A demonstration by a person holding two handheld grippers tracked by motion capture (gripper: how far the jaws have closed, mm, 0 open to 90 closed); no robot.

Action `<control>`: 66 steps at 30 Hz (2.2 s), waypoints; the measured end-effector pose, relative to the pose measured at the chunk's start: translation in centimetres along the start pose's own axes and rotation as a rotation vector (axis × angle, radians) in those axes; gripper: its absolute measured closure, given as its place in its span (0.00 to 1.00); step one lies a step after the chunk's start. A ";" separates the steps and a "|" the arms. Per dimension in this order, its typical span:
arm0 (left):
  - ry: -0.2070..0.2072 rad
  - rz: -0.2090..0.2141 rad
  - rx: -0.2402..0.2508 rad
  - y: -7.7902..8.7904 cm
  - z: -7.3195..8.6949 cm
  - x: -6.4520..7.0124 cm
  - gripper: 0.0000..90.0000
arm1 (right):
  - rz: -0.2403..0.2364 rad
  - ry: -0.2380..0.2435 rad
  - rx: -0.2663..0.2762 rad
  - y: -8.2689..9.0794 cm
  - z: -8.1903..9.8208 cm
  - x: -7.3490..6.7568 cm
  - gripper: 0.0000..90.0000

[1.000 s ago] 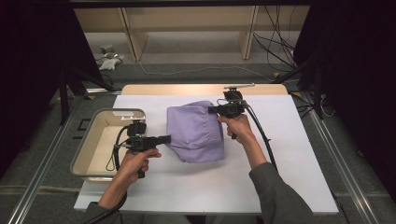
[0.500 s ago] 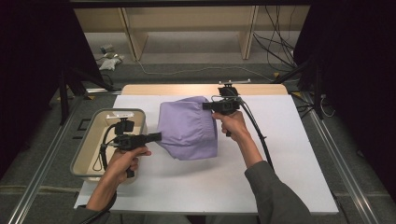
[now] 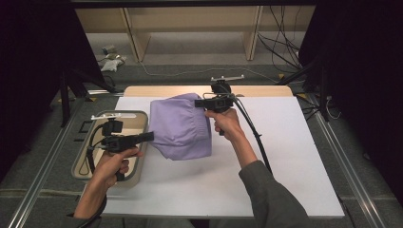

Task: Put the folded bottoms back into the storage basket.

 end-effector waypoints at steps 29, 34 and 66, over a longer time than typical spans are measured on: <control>0.071 -0.021 0.061 5.2 -0.1 -4.6 0.96 | -0.044 0.031 -0.007 -4.6 -1.4 -4.9 0.91; 0.085 -0.022 0.067 5.9 0.0 -5.4 0.96 | -0.051 0.041 -0.017 -5.5 -1.7 -5.8 0.91; 0.145 -0.078 0.100 9.9 0.8 -10.0 0.96 | -0.081 0.060 -0.048 -10.0 -2.2 -9.6 0.91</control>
Point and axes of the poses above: each handheld gripper's, and its own axes: y roughly backward along the jaws, z roughly out of its underside, x roughly to its right, the point moved 2 cm from there along -y, roughly forward along the jaws, and after that the axes turned 15 degrees about -z, right-handed, at the moved point
